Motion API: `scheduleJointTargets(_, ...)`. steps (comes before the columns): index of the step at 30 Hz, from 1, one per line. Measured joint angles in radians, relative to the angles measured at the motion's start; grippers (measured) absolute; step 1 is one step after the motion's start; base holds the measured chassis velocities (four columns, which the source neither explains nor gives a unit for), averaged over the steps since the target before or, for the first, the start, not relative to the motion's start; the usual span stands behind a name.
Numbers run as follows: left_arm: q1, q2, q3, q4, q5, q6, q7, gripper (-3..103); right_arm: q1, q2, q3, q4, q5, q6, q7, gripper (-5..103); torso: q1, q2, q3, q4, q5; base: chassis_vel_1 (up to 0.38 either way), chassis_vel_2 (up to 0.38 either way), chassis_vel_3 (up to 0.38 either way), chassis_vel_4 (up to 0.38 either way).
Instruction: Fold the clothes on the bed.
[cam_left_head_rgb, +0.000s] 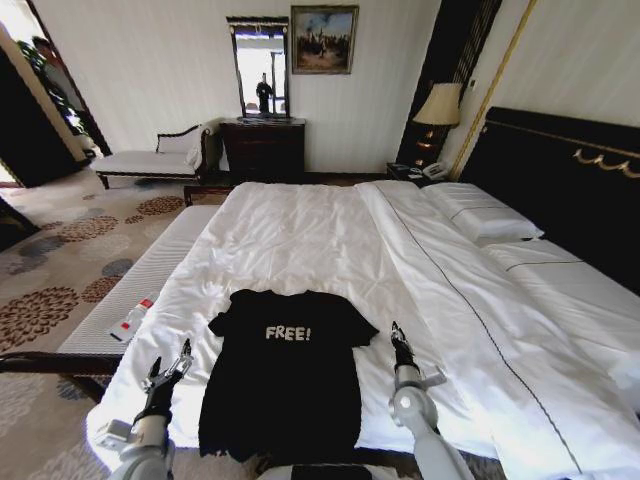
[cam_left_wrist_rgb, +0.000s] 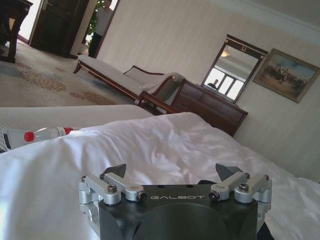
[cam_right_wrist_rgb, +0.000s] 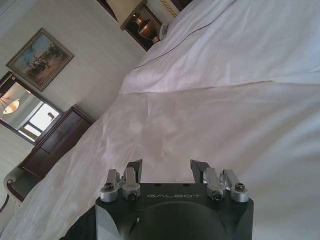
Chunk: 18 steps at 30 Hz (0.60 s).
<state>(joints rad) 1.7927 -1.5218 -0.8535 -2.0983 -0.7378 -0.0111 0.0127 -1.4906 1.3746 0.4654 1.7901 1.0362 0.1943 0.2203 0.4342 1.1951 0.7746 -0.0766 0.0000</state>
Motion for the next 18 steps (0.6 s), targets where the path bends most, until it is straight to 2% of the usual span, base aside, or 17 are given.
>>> scheduleJointTargets(1,0.0,0.0,0.0,0.0,0.0,0.0,0.0,100,0.0,0.0,0.0,0.0,0.0,0.0,0.0,50,0.0,0.0,0.0,0.0,0.0,0.0,0.0,0.0,0.0)
scheduleJointTargets(4,0.01,-0.005,0.002,0.002,0.001,-0.005,0.0,100,-0.044,0.017,-0.022,0.032,0.015,-0.011,-0.002,66,0.0,0.0,0.0,0.0001,0.0,0.0,0.0,0.0,0.0)
scheduleJointTargets(5,0.01,-0.005,0.002,0.002,0.001,-0.005,0.0,100,-0.044,0.017,-0.022,0.032,0.015,-0.011,-0.002,66,0.0,0.0,0.0,0.0001,0.0,0.0,0.0,0.0,0.0)
scheduleJointTargets(8,0.013,-0.017,0.009,-0.001,0.022,-0.007,0.001,100,-0.03,0.026,-0.029,0.019,0.036,-0.013,0.0,83,0.0,0.0,0.0,0.0004,-0.0001,0.0,0.0,0.0,0.0)
scheduleJointTargets(9,0.013,-0.017,0.009,-0.001,0.022,-0.007,0.001,100,-0.03,0.026,-0.029,0.019,0.036,-0.013,0.0,83,0.0,0.0,0.0,0.0004,-0.0001,0.0,0.0,0.0,0.0)
scheduleJointTargets(11,0.019,-0.023,0.013,-0.012,0.028,-0.008,0.002,100,-0.01,0.027,-0.028,0.009,0.105,-0.016,0.007,93,0.0,0.0,0.0,0.0003,0.0,0.0,0.0,0.0,0.0)
scheduleJointTargets(12,0.021,-0.023,0.013,-0.013,0.028,-0.009,0.002,100,-0.004,0.026,-0.028,0.006,0.128,-0.019,0.009,93,0.0,0.0,0.0,0.0004,0.0,0.0,0.0,0.0,0.0)
scheduleJointTargets(13,0.022,-0.023,0.012,-0.013,0.029,-0.011,0.002,100,0.004,0.026,-0.027,-0.001,0.153,-0.024,0.009,97,0.0,0.0,0.0,0.0004,0.0,0.0,0.0,0.0,0.0)
scheduleJointTargets(18,0.024,-0.023,0.006,-0.009,0.028,-0.017,0.002,100,0.023,0.025,-0.032,-0.041,0.176,-0.035,0.001,100,0.0,0.0,0.0,0.0002,-0.0001,0.0,0.0,0.0,0.0)
